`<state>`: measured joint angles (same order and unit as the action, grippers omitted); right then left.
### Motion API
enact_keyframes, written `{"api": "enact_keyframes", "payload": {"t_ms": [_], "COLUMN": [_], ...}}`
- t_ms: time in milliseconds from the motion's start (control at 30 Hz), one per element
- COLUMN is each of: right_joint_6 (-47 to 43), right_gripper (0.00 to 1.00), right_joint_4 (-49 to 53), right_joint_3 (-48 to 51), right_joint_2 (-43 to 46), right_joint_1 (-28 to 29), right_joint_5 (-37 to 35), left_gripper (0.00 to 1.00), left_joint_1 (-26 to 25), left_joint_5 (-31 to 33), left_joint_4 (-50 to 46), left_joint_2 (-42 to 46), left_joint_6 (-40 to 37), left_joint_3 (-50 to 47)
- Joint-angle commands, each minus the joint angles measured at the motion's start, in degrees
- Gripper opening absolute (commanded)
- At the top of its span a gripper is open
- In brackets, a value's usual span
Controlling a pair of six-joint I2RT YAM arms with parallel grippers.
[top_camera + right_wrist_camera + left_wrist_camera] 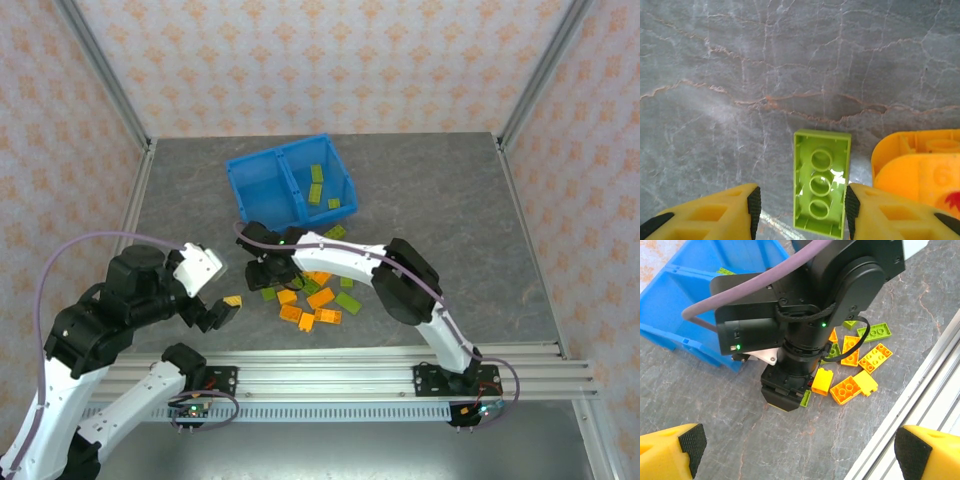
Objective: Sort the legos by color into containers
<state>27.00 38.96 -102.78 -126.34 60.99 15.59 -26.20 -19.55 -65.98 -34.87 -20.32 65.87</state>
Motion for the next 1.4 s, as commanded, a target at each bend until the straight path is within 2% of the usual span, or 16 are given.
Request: {"api": "enact_keyframes", "payload": {"t_ms": [0, 200, 367, 600, 767, 933, 1133, 1367], "right_joint_6": [-0.7, -1.6, -1.3, 0.2, 0.7, 1.3, -0.2, 0.5], "right_gripper": [0.51, 0.56, 0.54, 0.53, 0.35, 0.3, 0.26, 0.26], "right_joint_4": [6.5, 11.8, 15.6, 16.5, 14.6, 12.6, 7.5, 2.4], "right_joint_3": [-3.6, -8.4, -11.1, -7.7, -5.8, -5.2, -2.7, 4.8], "right_joint_2": [-2.9, -7.9, -11.1, -10.1, -9.4, -8.2, 0.0, 14.2], "right_joint_1": [0.6, 1.8, 3.0, 3.2, 3.3, 3.3, 2.6, -3.2], "right_joint_5": [-5.0, -7.3, -9.7, -11.9, -10.2, -11.2, -14.2, -15.1], "left_gripper": [1.0, 1.0, 1.0, 1.0, 1.0, 1.0, 1.0, 1.0], "left_joint_1": [0.3, 0.3, 0.4, 0.3, 0.3, 0.3, 0.3, 0.3], "left_joint_5": [-0.5, -0.5, -0.7, -0.5, 0.2, 0.2, -3.7, -8.5], "left_joint_4": [0.3, 1.0, 1.7, 2.9, 3.2, 4.3, 6.8, 10.8], "left_joint_2": [0.5, 0.7, 1.2, 1.7, 1.7, 2.1, 3.6, 6.6], "left_joint_6": [-1.6, -2.1, -1.9, -1.7, -2.0, -1.7, -2.2, -5.1], "left_joint_3": [-1.1, -1.5, -1.8, -2.3, -2.5, -2.9, -4.3, -6.4]}}
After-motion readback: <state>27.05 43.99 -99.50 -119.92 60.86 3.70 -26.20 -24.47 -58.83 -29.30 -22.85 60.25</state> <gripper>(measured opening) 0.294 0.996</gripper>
